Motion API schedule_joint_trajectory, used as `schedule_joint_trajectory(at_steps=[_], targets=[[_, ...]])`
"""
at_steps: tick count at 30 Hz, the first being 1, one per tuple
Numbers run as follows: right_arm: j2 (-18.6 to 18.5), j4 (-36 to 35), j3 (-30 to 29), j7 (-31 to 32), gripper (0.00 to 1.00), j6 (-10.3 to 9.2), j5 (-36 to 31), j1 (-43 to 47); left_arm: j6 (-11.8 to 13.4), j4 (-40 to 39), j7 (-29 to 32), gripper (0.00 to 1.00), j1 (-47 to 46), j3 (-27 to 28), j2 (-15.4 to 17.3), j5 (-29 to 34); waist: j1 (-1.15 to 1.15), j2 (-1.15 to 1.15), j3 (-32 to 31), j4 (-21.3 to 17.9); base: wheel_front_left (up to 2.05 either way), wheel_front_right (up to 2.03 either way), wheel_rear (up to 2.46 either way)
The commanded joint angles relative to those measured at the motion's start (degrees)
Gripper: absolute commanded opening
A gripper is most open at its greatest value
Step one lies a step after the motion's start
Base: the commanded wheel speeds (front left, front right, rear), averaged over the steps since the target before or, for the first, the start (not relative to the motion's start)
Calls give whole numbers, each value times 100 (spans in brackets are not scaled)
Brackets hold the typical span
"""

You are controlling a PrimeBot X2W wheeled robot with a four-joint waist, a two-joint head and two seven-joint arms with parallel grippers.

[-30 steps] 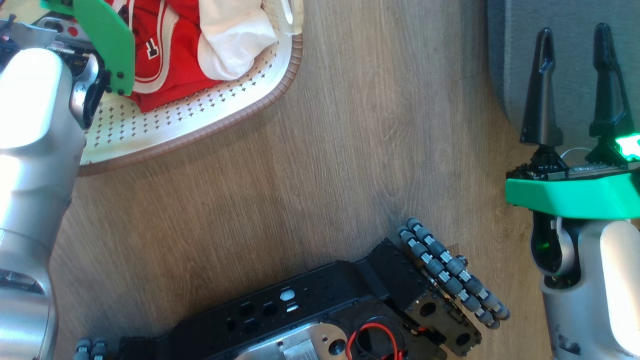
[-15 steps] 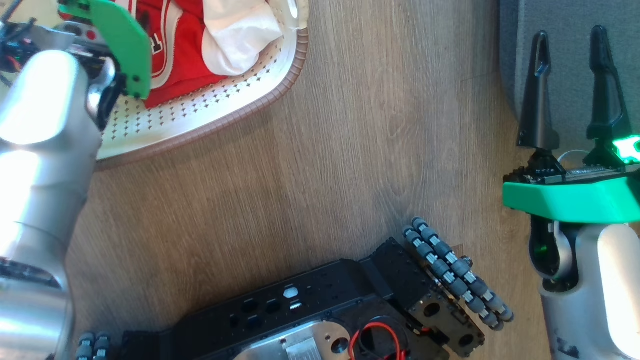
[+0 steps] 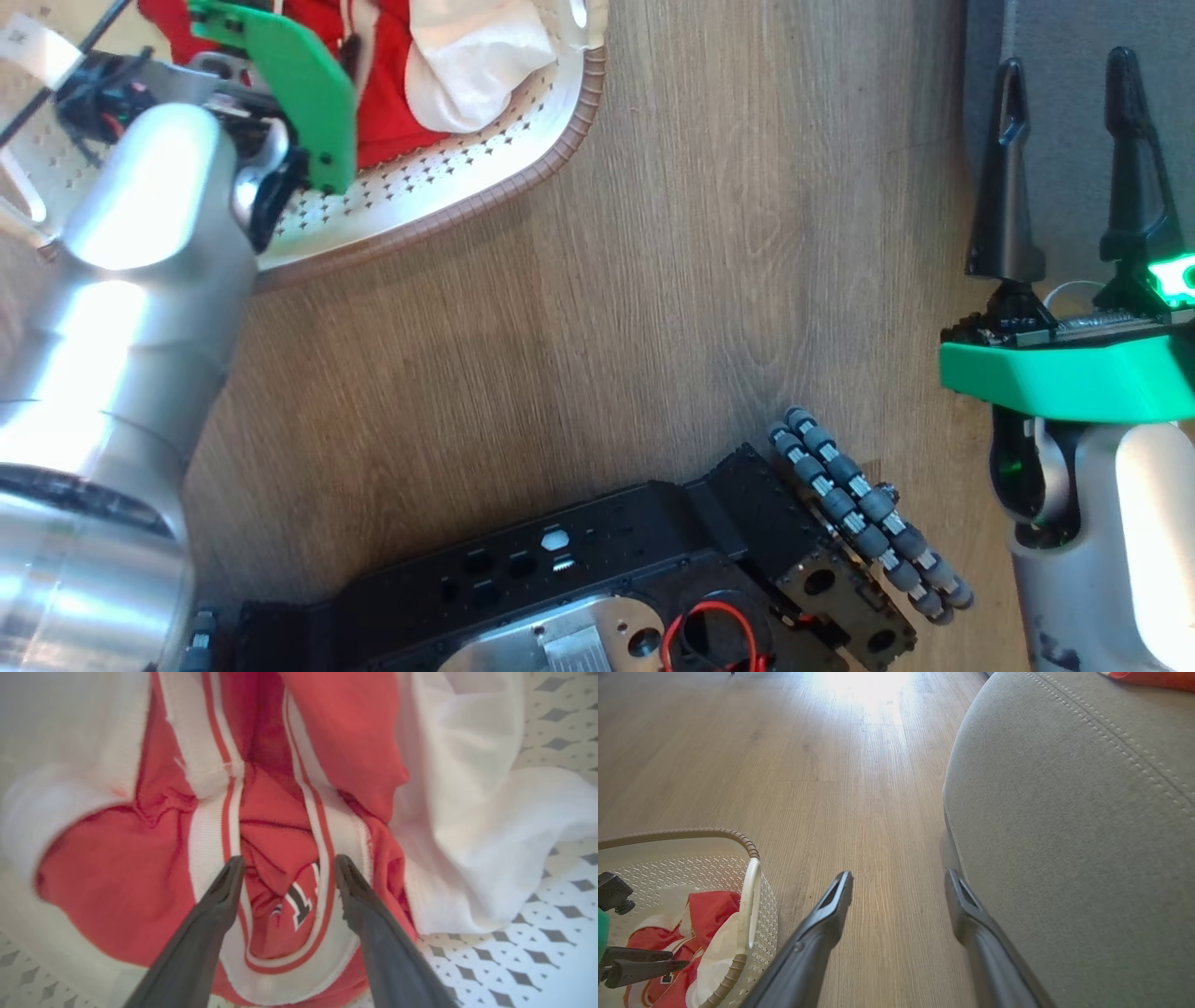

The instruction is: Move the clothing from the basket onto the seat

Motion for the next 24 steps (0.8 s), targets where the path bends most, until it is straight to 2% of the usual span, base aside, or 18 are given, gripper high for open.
schedule_joint_trajectory(at_steps=[1, 9, 24], targets=[[-28, -182, 76, -28, 100, 40, -47, 423, -47, -76, -62, 100, 91, 81, 42, -17, 0, 0, 3, 5, 0, 0, 0], [-28, -173, 65, -28, 100, 40, -103, 417, -115, -161, -110, 100, 48, 1, -252, -294, 0, 0, 29, 88, 0, 0, 0], [-28, -262, 41, -28, 100, 40, -290, 521, -131, -18, -340, 100, -26, -257, -422, -491, 0, 0, 58, 261, 0, 0, 0]])
